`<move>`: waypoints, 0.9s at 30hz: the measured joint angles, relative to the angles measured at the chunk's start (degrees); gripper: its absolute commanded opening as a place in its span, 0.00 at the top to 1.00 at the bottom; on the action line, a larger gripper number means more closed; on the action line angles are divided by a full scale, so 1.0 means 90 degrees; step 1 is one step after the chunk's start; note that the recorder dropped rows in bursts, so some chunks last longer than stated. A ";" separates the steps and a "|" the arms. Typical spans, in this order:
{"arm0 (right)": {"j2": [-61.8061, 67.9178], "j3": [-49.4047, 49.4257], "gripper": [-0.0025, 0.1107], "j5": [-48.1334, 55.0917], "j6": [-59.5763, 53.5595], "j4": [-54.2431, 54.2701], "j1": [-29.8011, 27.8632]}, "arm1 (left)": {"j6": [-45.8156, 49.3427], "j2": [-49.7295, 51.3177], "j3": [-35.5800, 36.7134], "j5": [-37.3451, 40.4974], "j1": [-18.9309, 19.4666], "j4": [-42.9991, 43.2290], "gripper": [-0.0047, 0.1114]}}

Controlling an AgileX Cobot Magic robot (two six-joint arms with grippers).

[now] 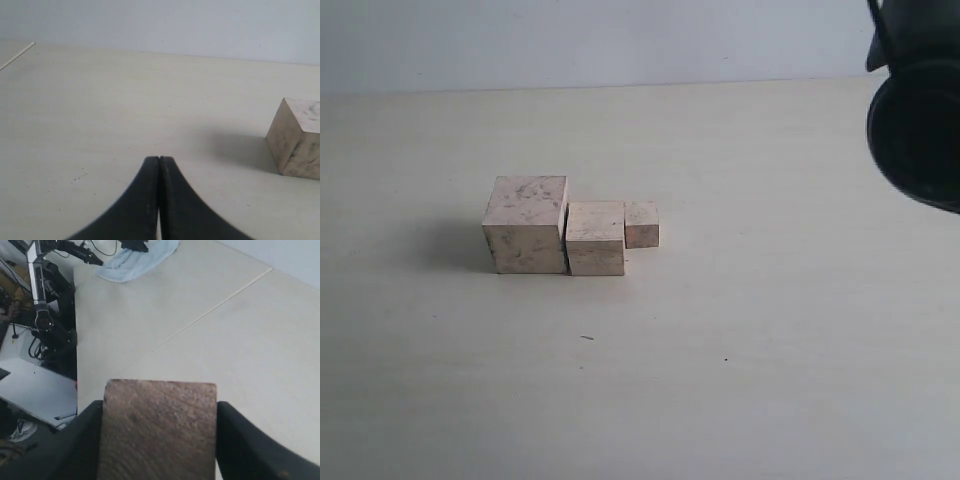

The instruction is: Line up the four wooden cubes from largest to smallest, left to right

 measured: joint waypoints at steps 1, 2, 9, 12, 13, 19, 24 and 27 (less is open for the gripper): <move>0.0069 0.0000 0.98 -0.0311 -0.0051 0.0032 0.0117 | 0.0000 0.0000 0.0000 0.0000 0.0000 0.0000 0.96; 0.0122 0.0000 0.98 -0.0518 -0.0139 0.0096 0.0191 | 0.0000 0.0000 0.0000 0.0000 0.0000 0.0000 0.96; 0.0345 0.0000 0.98 -0.1955 -0.1126 0.0780 0.0906 | 0.0000 0.0000 0.0000 0.0000 0.0000 0.0000 0.96; 0.0361 0.0000 0.98 -0.2575 -0.0781 0.0795 0.0910 | 0.0000 0.0000 0.0000 0.0000 0.0000 0.0000 0.96; 0.0381 0.0000 0.98 -0.2968 -0.0647 0.0807 0.0883 | 0.0000 0.0000 0.0000 0.0000 0.0000 0.0000 0.96; 0.0454 0.0000 0.98 -0.3222 -0.0569 0.0958 0.0870 | 0.0000 0.0000 0.0000 0.0000 0.0000 0.0000 0.96; 0.0454 0.0000 0.98 -0.3128 -0.0569 0.0855 0.0870 | 0.0000 0.0000 0.0000 0.0000 0.0000 0.0000 0.96; 0.0454 0.0000 0.98 -0.2881 -0.0501 0.0465 0.0870 | 0.0000 0.0000 0.0000 0.0000 0.0000 0.0000 0.96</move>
